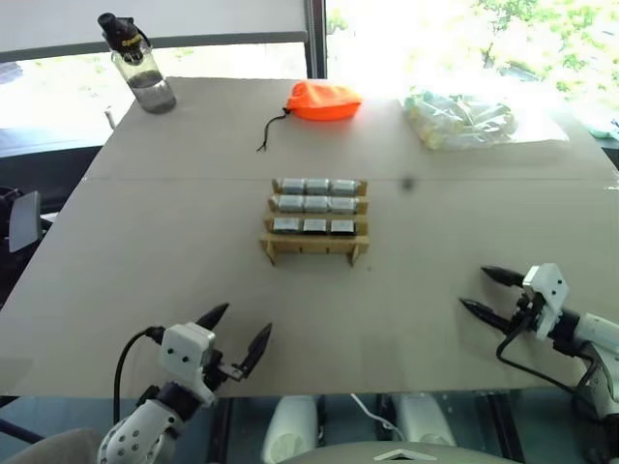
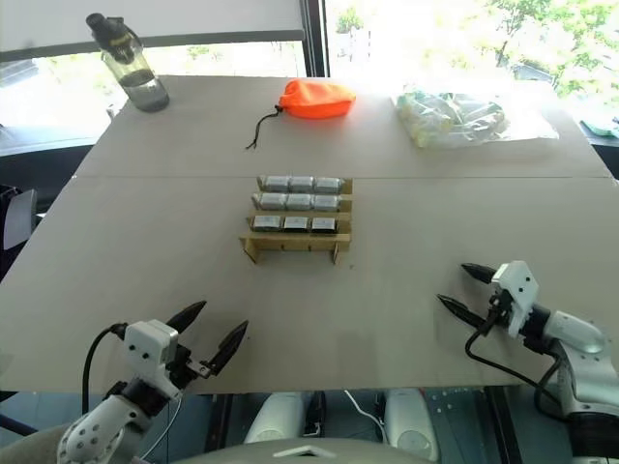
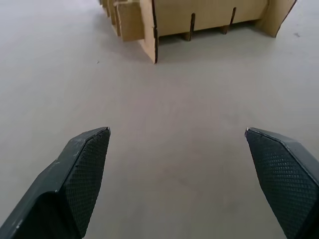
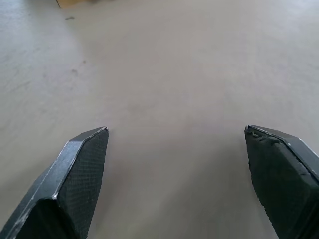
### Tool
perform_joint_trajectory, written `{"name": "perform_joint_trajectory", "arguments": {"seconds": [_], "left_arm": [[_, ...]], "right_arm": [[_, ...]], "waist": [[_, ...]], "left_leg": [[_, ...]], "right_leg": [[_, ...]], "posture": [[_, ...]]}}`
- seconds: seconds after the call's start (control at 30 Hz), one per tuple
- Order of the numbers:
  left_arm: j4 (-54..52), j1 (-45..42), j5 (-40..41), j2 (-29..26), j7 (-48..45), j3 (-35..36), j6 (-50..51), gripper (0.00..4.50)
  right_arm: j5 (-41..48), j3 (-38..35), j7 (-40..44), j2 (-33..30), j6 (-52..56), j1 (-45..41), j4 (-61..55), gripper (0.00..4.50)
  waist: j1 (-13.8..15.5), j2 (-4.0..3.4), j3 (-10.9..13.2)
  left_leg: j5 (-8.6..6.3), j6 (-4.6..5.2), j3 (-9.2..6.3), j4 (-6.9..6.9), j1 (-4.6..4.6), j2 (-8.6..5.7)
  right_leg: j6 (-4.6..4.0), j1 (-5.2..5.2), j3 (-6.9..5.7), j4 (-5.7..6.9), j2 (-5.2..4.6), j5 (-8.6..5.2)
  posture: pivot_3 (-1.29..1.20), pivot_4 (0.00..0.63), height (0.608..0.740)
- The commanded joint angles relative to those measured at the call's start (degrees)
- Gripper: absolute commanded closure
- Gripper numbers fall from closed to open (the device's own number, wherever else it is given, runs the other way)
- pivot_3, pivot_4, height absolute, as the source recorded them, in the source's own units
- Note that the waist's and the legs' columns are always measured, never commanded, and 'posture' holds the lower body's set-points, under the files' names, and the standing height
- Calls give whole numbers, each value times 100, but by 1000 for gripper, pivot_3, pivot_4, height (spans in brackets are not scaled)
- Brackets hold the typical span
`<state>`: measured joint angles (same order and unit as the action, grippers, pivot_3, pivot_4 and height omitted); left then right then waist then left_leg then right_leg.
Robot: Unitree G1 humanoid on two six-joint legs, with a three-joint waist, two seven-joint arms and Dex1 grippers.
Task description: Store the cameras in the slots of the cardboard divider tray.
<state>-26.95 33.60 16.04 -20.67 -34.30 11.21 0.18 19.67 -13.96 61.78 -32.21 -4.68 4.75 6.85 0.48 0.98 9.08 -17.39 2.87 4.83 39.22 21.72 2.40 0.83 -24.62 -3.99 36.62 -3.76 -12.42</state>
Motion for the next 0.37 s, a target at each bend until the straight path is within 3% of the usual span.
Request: {"name": "perform_joint_trajectory", "arguments": {"seconds": [0.03,0.37], "left_arm": [[80,-43,185,-154,-247,41,-126,0],[219,-259,305,-332,-505,8,-114,0]], "right_arm": [[213,-183,-128,6,-110,150,-210,199],[490,-272,-371,36,-66,471,-477,199]], "waist": [[5,0,-2],[31,-1,-5]], "left_leg": [[0,0,1,0,0,0],[-2,3,2,0,1,0]], "right_leg": [[0,0,1,0,0,0],[-1,0,2,0,-2,2]], "posture": [[0,150,740],[0,150,740]]}}
